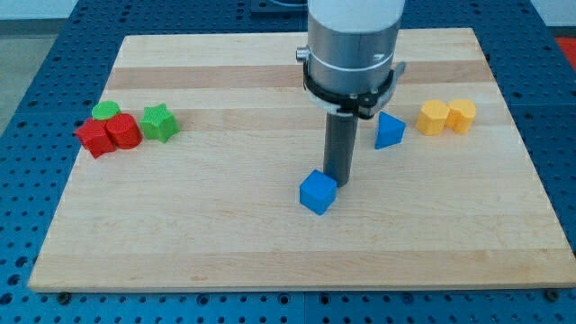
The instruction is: Move blue cube towards center left of the board
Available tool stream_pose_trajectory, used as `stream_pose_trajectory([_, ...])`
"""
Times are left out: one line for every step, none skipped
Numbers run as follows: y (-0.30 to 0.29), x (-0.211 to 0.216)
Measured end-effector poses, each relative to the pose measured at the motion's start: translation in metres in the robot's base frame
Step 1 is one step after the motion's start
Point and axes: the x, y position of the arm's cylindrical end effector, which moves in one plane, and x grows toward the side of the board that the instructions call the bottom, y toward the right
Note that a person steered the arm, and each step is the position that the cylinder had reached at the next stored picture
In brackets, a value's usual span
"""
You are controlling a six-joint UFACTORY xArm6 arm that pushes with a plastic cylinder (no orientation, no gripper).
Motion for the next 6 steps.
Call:
stream_pose_trajectory([0.05, 0.023])
stream_pose_trajectory([0.057, 0.048])
stream_pose_trajectory([0.031, 0.043])
stream_pose_trajectory([-0.001, 0.029])
stream_pose_trajectory([-0.029, 0.012])
stream_pose_trajectory([-0.046, -0.011])
